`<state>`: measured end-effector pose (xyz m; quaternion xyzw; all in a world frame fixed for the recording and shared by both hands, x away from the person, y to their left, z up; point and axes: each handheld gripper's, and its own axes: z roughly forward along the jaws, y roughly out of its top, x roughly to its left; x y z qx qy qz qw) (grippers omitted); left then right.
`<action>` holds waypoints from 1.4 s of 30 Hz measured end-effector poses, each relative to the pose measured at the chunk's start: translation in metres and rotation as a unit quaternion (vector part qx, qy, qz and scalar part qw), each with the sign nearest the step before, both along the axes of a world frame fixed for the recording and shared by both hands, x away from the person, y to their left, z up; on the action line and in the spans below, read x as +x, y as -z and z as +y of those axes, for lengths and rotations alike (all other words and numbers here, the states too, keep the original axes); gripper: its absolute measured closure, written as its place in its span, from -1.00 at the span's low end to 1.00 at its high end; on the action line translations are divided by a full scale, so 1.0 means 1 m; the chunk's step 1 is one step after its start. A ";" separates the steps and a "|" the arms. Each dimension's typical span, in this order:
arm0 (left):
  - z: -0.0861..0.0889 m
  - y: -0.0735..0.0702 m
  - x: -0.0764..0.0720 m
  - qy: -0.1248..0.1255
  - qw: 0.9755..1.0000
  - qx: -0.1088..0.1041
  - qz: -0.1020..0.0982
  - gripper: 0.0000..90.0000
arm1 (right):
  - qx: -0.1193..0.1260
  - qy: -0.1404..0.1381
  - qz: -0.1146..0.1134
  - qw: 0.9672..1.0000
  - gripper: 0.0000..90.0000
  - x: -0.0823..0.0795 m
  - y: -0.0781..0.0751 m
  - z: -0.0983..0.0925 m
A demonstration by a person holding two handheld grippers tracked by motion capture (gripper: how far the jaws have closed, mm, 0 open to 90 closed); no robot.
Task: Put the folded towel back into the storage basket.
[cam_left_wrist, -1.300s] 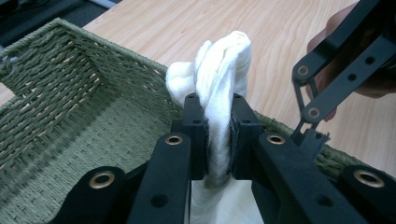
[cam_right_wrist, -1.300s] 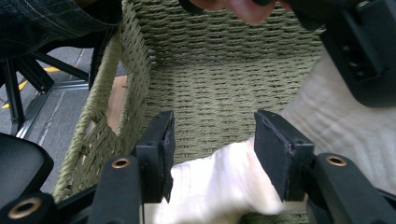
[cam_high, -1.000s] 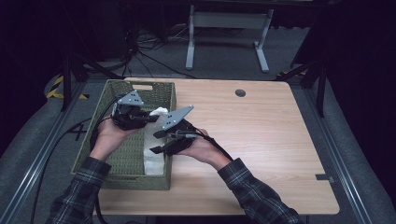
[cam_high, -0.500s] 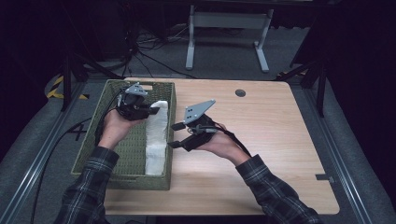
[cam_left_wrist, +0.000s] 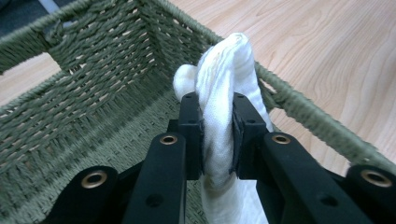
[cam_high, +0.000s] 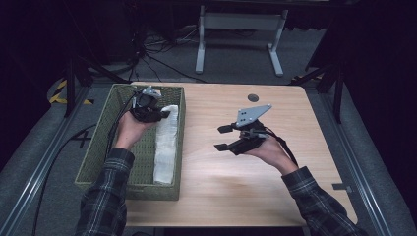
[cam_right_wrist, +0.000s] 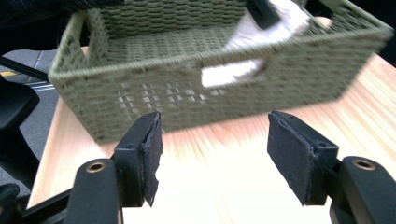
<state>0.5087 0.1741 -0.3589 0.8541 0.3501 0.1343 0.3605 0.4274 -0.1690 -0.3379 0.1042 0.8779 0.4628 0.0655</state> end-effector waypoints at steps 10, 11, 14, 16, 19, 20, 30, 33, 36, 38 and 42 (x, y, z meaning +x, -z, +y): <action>-0.004 -0.003 0.002 -0.019 1.000 -0.012 0.007 0.03 | 0.004 0.047 0.008 0.999 -0.21 0.004 0.014 -0.057; -0.005 -0.005 0.000 -0.017 1.000 -0.018 0.009 -0.04 | 0.001 0.049 0.008 0.999 -0.23 0.004 0.014 -0.059; -0.009 -0.010 -0.006 -0.013 1.000 -0.027 0.004 -0.17 | -0.001 0.056 0.012 0.998 -0.24 0.004 0.017 -0.067; -0.013 -0.015 -0.010 -0.009 1.000 -0.026 0.005 -0.24 | -0.006 0.060 0.013 0.998 -0.25 0.003 0.019 -0.073; -0.021 -0.020 -0.017 -0.005 0.999 -0.034 0.000 -0.29 | -0.008 0.065 0.015 0.998 -0.26 0.003 0.022 -0.080; -0.025 -0.022 -0.020 -0.006 0.999 -0.033 -0.002 -0.32 | -0.007 0.068 0.015 0.998 -0.26 0.003 0.023 -0.083; -0.060 -0.028 -0.039 0.015 0.999 -0.037 -0.005 -0.43 | -0.013 0.077 0.018 0.997 -0.28 0.002 0.030 -0.107; -0.071 -0.031 -0.045 0.025 0.999 -0.034 -0.006 -0.44 | -0.015 0.082 0.020 0.996 -0.28 0.000 0.032 -0.115; -0.082 -0.032 -0.053 0.033 0.999 -0.042 -0.010 -0.44 | -0.019 0.088 0.018 0.996 -0.31 -0.002 0.033 -0.123; -0.092 -0.032 -0.061 0.041 0.998 -0.049 -0.010 -0.44 | -0.020 0.095 0.018 0.995 -0.31 -0.005 0.035 -0.128; -0.106 -0.028 -0.071 0.054 0.998 -0.044 -0.011 -0.45 | -0.023 0.101 0.020 0.994 -0.31 -0.009 0.040 -0.136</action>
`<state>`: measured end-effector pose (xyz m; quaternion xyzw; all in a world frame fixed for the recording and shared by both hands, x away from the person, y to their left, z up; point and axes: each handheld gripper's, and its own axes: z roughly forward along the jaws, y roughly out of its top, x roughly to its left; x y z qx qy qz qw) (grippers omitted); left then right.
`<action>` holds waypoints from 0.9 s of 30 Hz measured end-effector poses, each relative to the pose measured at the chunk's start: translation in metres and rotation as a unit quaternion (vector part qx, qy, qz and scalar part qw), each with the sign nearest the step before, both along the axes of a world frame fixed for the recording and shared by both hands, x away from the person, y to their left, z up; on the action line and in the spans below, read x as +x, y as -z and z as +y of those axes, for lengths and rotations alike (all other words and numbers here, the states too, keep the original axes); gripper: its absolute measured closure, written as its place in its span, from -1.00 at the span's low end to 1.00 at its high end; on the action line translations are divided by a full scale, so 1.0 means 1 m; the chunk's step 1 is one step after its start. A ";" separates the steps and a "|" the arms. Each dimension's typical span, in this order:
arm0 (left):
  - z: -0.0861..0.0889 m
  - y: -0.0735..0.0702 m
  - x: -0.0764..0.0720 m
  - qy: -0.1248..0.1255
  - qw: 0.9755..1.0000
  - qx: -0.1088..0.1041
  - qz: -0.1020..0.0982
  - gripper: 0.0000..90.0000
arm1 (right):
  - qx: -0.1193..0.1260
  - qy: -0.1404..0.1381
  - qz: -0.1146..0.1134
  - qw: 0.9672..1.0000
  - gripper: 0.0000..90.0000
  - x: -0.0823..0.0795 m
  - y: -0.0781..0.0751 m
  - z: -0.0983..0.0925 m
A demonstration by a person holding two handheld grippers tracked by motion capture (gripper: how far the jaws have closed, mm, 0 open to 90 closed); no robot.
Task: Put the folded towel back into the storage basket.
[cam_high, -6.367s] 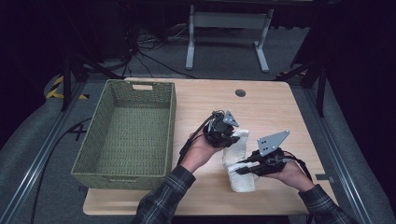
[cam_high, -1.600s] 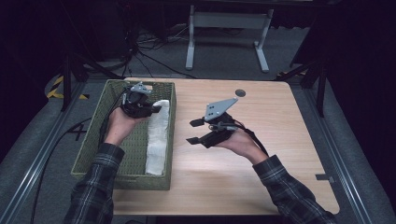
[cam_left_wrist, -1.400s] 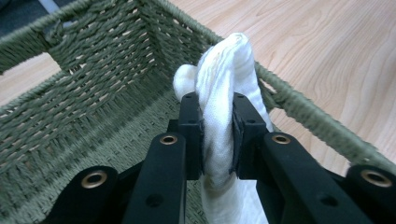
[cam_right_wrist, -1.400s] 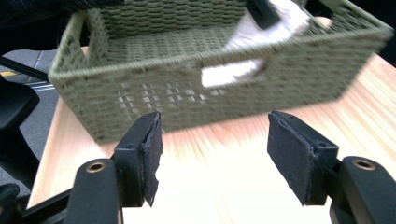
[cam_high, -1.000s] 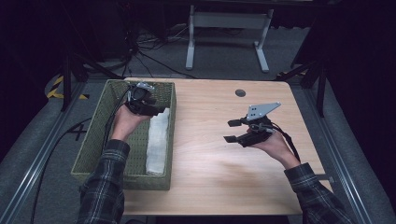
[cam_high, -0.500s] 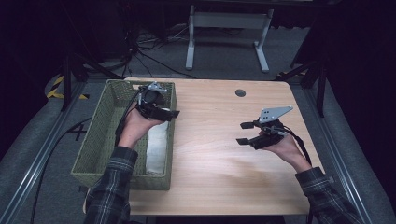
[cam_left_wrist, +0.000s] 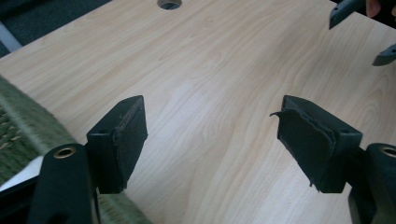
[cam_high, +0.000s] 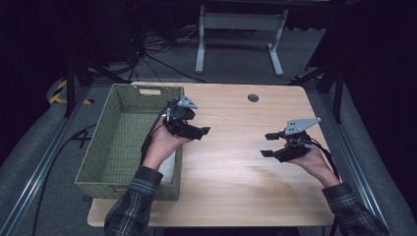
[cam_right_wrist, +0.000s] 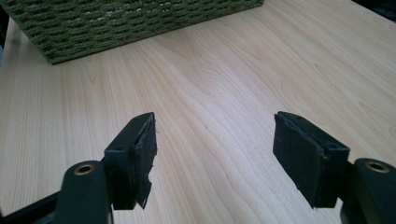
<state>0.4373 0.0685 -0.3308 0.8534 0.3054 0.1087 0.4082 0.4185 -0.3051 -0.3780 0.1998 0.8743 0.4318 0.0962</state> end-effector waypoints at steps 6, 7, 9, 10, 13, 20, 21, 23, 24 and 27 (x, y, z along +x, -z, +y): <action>-0.019 0.007 -0.017 0.013 1.000 0.000 0.002 -0.46 | -0.003 0.007 0.001 1.000 -0.31 -0.005 0.005 -0.008; -0.025 0.010 -0.022 0.015 1.000 0.003 0.003 -0.48 | -0.004 0.011 0.002 1.000 -0.32 -0.008 0.008 -0.012; -0.030 0.013 -0.026 0.019 1.000 0.010 0.003 -0.49 | -0.005 0.012 0.003 1.000 -0.33 -0.008 0.009 -0.013; -0.034 0.014 -0.028 0.018 1.000 0.012 0.001 -0.49 | -0.013 0.014 0.006 1.000 -0.35 -0.009 0.010 -0.015; -0.043 0.020 -0.036 0.020 1.000 0.015 -0.001 -0.49 | -0.011 0.019 0.006 1.000 -0.35 -0.014 0.014 -0.021; -0.061 0.041 -0.049 0.034 0.999 0.016 0.006 -0.53 | -0.021 0.034 0.018 0.999 -0.38 -0.025 0.028 -0.034; -0.063 0.044 -0.050 0.034 0.999 0.019 0.007 -0.53 | -0.023 0.035 0.018 0.999 -0.38 -0.027 0.030 -0.036; -0.067 0.051 -0.054 0.037 0.999 0.021 0.005 -0.53 | -0.024 0.039 0.022 0.999 -0.39 -0.032 0.034 -0.039; -0.069 0.054 -0.057 0.038 0.999 0.019 0.008 -0.53 | -0.024 0.039 0.023 0.999 -0.39 -0.033 0.036 -0.040; -0.072 0.061 -0.062 0.044 0.999 0.020 0.011 -0.53 | -0.025 0.043 0.027 0.998 -0.40 -0.038 0.040 -0.043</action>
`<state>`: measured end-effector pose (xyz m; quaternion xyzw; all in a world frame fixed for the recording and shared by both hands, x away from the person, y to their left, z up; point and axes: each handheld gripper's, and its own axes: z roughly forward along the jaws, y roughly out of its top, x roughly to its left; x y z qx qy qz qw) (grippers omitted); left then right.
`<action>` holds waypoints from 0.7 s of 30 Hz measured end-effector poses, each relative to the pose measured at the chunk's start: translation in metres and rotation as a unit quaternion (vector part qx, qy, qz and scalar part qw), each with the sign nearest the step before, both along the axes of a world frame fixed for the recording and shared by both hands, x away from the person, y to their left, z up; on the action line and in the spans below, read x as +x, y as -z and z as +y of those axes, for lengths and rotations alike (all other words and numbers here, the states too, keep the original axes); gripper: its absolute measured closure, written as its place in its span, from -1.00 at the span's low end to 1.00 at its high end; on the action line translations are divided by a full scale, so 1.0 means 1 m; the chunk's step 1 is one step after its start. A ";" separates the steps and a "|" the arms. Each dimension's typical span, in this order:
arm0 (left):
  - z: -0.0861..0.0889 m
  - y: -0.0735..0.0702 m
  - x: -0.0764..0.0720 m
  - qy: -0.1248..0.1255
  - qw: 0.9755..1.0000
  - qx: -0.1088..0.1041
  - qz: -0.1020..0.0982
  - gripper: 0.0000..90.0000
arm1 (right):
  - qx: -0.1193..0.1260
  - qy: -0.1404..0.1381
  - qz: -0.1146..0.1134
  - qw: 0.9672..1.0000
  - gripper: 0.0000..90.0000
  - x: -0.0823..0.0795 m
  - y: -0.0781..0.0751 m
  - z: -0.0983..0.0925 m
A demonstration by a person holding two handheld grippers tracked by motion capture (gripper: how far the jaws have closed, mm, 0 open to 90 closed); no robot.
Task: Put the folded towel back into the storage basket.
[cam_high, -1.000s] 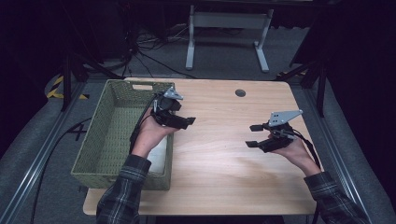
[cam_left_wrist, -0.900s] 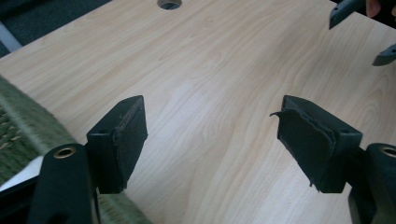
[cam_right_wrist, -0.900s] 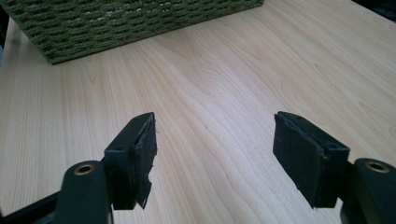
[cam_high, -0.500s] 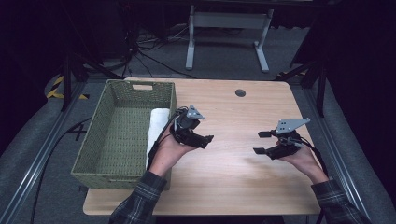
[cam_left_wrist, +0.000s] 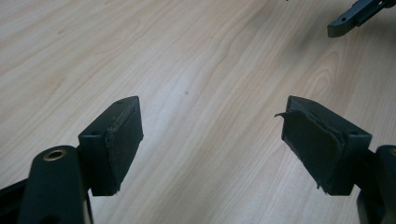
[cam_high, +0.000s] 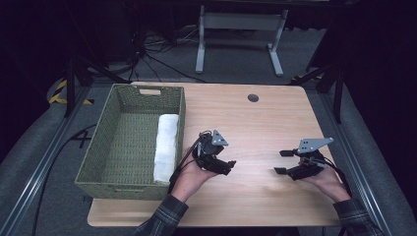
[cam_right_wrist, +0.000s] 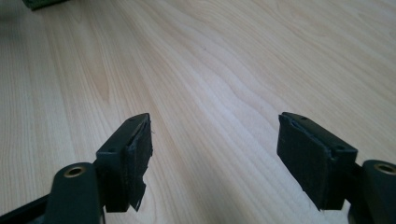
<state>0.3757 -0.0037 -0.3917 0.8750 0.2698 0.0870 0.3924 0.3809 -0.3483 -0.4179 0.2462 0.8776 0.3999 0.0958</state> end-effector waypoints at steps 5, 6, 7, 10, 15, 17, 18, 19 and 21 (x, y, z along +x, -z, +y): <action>-0.008 0.011 -0.009 0.012 1.000 0.012 -0.002 -0.55 | 0.000 0.010 0.014 1.000 -0.42 -0.011 0.010 -0.008; -0.009 0.013 -0.011 0.013 1.000 0.016 -0.004 -0.55 | 0.000 0.010 0.014 1.000 -0.42 -0.012 0.012 -0.009; -0.010 0.014 -0.013 0.012 1.000 0.019 -0.001 -0.56 | 0.000 0.013 0.012 1.000 -0.42 -0.014 0.013 -0.011; -0.012 0.020 -0.015 0.017 1.000 0.019 -0.011 -0.56 | 0.002 0.021 0.015 1.000 -0.43 -0.018 0.016 -0.016; -0.010 0.037 -0.021 0.018 1.000 0.015 -0.005 -0.56 | 0.007 0.040 0.018 0.999 -0.43 -0.025 0.023 -0.021; -0.010 0.043 -0.024 0.017 1.000 0.015 -0.003 -0.58 | 0.000 0.041 0.017 0.999 -0.43 -0.027 0.026 -0.021; -0.009 0.045 -0.025 0.017 1.000 0.014 -0.001 -0.58 | -0.002 0.044 0.018 0.999 -0.44 -0.029 0.027 -0.021; -0.009 0.048 -0.026 0.019 1.000 0.014 0.005 -0.58 | -0.003 0.045 0.021 0.999 -0.44 -0.030 0.029 -0.021; -0.009 0.052 -0.027 0.023 1.000 0.019 0.007 -0.59 | -0.012 0.050 0.013 0.999 -0.47 -0.031 0.032 -0.022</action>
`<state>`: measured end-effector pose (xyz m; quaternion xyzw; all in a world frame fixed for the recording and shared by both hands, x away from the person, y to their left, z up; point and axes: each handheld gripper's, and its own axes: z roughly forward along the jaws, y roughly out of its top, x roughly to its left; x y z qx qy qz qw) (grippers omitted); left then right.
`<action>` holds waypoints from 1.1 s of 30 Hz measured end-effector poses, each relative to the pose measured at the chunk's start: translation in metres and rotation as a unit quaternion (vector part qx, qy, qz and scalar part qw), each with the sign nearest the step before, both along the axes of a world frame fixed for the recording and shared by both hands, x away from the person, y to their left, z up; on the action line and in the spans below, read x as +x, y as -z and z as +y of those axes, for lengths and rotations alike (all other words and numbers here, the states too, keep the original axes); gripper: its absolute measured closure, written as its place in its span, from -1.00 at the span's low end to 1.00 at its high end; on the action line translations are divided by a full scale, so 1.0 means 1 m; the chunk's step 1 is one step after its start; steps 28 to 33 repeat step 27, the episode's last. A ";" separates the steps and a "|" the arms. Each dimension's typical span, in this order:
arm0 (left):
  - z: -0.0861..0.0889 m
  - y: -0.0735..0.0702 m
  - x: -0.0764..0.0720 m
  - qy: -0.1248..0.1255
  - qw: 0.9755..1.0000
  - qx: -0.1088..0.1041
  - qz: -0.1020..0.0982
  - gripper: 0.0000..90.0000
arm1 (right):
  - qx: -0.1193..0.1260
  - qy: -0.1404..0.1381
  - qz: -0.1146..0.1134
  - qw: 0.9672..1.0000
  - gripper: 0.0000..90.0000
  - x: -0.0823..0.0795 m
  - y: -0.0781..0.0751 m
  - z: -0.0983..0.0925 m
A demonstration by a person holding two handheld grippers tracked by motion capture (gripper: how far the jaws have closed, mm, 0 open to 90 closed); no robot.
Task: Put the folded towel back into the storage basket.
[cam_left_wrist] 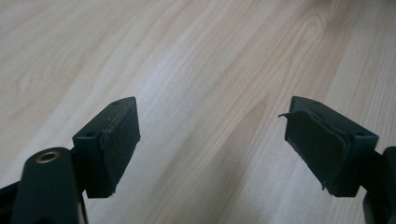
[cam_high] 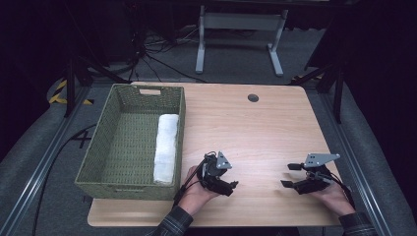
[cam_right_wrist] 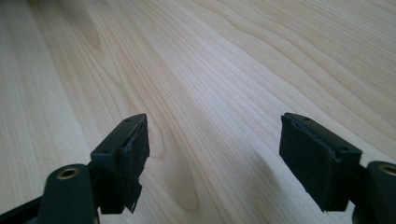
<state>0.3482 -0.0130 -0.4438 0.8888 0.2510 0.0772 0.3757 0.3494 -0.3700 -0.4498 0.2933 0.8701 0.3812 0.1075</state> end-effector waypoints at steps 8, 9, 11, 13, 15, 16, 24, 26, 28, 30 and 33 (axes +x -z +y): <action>-0.008 0.017 -0.005 0.027 0.999 0.043 0.004 -0.67 | -0.031 0.017 -0.010 0.999 -0.50 -0.005 0.008 -0.001; -0.008 0.019 -0.005 0.028 0.998 0.049 0.006 -0.67 | -0.037 0.018 -0.014 0.999 -0.52 -0.005 0.009 -0.001; -0.010 0.022 -0.006 0.028 0.998 0.049 0.009 -0.68 | -0.047 0.020 -0.020 0.999 -0.54 -0.005 0.011 0.001; -0.010 0.023 -0.007 0.030 0.998 0.050 0.001 -0.70 | -0.042 0.021 -0.018 0.999 -0.58 -0.005 0.012 0.000; -0.009 0.025 -0.007 0.032 0.998 0.046 0.000 -0.72 | -0.035 0.023 -0.018 0.999 -0.63 -0.004 0.014 -0.001; -0.009 0.027 -0.007 0.030 0.999 0.037 -0.007 -0.75 | -0.031 0.024 -0.022 0.999 -0.66 -0.004 0.015 -0.003; -0.007 0.032 -0.008 0.029 0.999 0.015 -0.019 -0.81 | -0.018 0.023 -0.027 0.999 -0.68 -0.005 0.018 -0.004; -0.007 0.032 -0.008 0.030 0.999 0.015 -0.019 -0.81 | -0.018 0.021 -0.028 0.999 -0.69 -0.004 0.018 -0.004; -0.007 0.032 -0.008 0.030 0.999 0.015 -0.019 -0.81 | -0.019 0.021 -0.027 0.999 -0.70 -0.004 0.018 -0.004; -0.007 0.032 -0.008 0.030 0.999 0.015 -0.019 -0.81 | -0.019 0.021 -0.027 0.999 -0.70 -0.004 0.018 -0.004; -0.007 0.032 -0.008 0.030 0.999 0.015 -0.019 -0.81 | -0.019 0.021 -0.027 0.999 -0.70 -0.004 0.018 -0.004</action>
